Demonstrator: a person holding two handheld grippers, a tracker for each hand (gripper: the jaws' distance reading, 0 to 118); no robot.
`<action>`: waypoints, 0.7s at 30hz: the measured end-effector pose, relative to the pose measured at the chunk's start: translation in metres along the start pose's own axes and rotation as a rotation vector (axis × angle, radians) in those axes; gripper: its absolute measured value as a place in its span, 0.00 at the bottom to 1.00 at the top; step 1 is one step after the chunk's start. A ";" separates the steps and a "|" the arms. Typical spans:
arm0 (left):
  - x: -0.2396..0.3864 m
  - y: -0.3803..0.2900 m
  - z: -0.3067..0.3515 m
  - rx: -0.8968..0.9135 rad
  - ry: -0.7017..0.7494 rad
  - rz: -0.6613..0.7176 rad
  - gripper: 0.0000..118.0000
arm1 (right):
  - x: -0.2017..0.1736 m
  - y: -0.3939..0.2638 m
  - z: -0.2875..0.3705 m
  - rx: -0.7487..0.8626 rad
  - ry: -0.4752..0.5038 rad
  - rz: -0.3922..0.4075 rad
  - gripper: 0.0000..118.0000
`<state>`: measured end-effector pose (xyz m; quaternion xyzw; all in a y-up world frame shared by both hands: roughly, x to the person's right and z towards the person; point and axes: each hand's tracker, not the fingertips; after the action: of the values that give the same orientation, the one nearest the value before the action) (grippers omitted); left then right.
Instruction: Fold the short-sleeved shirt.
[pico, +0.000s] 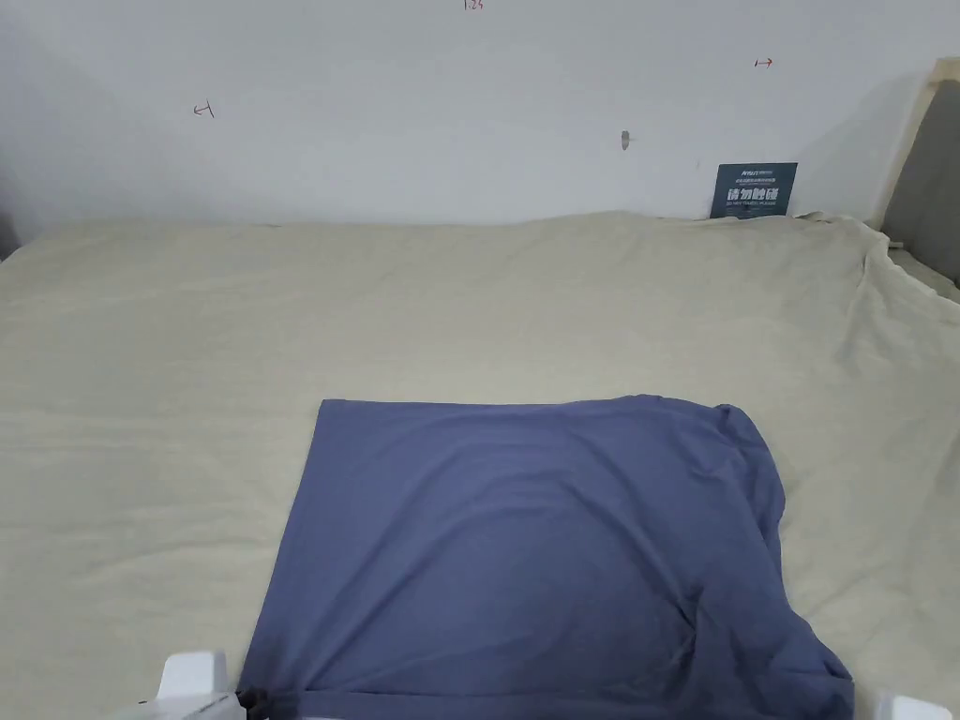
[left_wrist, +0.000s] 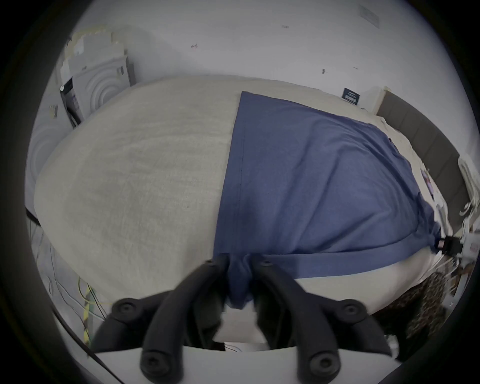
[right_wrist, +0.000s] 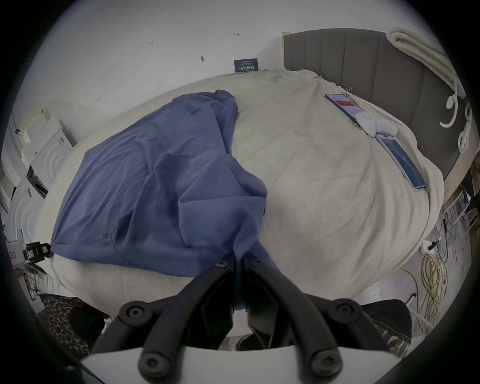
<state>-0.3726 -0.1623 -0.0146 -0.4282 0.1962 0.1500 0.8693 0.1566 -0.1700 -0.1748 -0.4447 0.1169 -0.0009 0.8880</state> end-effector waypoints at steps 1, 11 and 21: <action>0.000 0.004 0.003 -0.014 -0.012 0.026 0.33 | -0.002 0.005 0.006 0.006 -0.007 0.007 0.22; 0.044 0.054 0.084 0.407 -0.006 -0.045 0.93 | -0.036 0.079 0.114 0.454 0.003 0.079 0.74; 0.082 0.085 0.116 0.649 0.012 -0.076 0.81 | -0.078 0.107 0.153 0.677 -0.048 0.173 0.74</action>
<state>-0.3129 -0.0115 -0.0469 -0.1364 0.2228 0.0446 0.9642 0.1015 0.0233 -0.1549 -0.1135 0.1265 0.0463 0.9844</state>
